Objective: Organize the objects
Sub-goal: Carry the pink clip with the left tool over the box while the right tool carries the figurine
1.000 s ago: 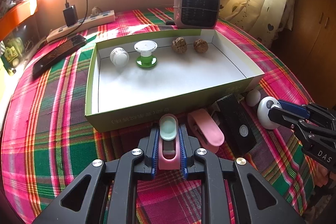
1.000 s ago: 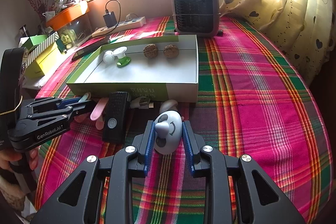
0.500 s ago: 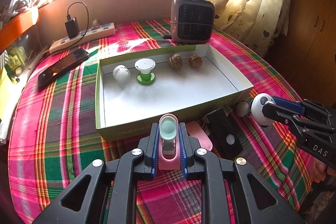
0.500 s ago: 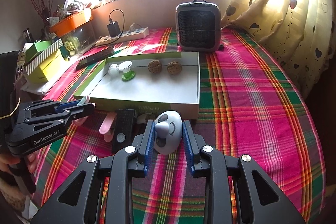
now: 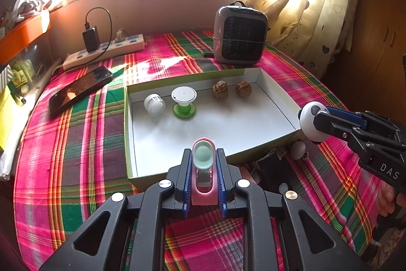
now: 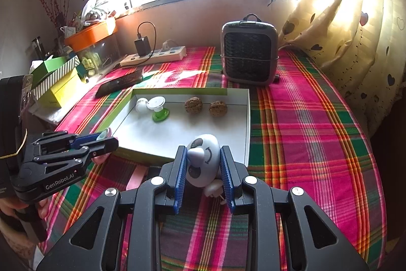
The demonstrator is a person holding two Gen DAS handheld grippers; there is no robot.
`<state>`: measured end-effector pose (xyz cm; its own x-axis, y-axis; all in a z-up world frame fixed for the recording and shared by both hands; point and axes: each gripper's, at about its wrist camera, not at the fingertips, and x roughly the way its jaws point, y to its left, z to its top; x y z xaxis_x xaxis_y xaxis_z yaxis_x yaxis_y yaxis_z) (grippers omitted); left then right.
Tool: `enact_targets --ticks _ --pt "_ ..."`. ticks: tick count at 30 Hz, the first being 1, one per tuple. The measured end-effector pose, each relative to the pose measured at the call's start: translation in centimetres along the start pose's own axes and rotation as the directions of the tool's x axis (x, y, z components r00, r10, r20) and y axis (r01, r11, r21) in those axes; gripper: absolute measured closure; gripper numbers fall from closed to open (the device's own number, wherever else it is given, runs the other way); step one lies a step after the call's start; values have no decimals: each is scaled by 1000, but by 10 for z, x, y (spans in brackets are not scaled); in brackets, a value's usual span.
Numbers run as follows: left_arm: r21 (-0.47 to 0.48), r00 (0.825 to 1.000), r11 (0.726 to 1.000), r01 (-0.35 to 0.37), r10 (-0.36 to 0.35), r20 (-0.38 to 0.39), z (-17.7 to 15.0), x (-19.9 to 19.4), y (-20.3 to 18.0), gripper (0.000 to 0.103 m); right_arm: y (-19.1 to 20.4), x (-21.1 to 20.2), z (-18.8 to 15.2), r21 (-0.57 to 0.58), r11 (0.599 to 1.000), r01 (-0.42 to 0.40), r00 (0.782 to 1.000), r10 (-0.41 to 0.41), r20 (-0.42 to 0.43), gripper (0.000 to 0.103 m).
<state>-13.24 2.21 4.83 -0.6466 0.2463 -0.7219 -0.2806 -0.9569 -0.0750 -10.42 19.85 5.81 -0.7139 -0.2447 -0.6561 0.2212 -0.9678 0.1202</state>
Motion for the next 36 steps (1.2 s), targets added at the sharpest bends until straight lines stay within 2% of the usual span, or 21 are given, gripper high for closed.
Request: enact_targets --ticks 15,36 --pt "-45 999 999 -25 23 -24 21 30 19 87 -11 52 36 -4 1000 1 999 -1 -52 76" --pt "-68 995 996 -65 60 -75 32 71 35 87 -19 100 41 -42 999 34 991 -39 -130 76"
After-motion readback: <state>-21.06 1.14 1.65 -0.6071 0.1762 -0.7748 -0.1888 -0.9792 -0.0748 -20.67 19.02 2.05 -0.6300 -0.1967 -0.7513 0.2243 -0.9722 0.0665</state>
